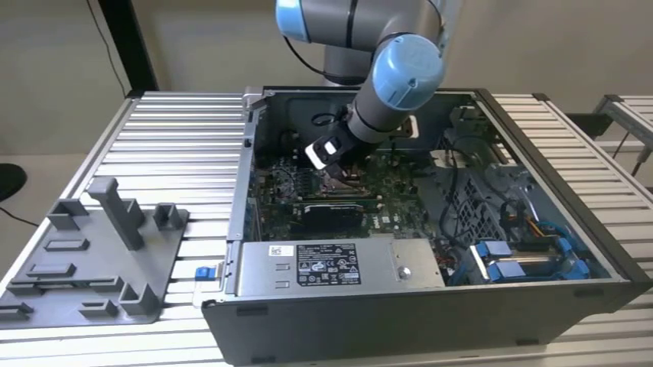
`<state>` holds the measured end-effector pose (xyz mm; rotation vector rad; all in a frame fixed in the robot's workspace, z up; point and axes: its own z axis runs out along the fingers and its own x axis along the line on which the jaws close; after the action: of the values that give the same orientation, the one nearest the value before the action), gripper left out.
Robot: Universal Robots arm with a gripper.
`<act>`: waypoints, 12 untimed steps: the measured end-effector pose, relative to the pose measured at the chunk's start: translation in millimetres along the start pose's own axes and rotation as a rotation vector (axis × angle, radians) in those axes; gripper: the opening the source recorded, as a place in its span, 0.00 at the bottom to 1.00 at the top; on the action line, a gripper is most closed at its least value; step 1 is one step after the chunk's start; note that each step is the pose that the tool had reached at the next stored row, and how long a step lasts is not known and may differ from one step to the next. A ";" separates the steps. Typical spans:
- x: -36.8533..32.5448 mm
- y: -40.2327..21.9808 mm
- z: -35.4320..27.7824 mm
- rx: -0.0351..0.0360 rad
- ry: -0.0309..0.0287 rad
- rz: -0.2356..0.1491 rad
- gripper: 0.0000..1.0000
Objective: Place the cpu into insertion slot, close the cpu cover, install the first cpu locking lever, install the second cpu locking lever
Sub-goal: 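Install the second cpu locking lever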
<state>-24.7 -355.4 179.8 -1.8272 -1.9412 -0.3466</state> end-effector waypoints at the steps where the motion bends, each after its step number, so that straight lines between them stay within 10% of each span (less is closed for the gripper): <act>1: 0.9 -0.3 -1.7 0.0007 0.0025 0.000 0.00; 12: 20.1 -8.5 -36.1 0.0004 0.0038 0.000 0.00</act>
<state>-28.1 -355.7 221.9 -1.8248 -1.9388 -0.3496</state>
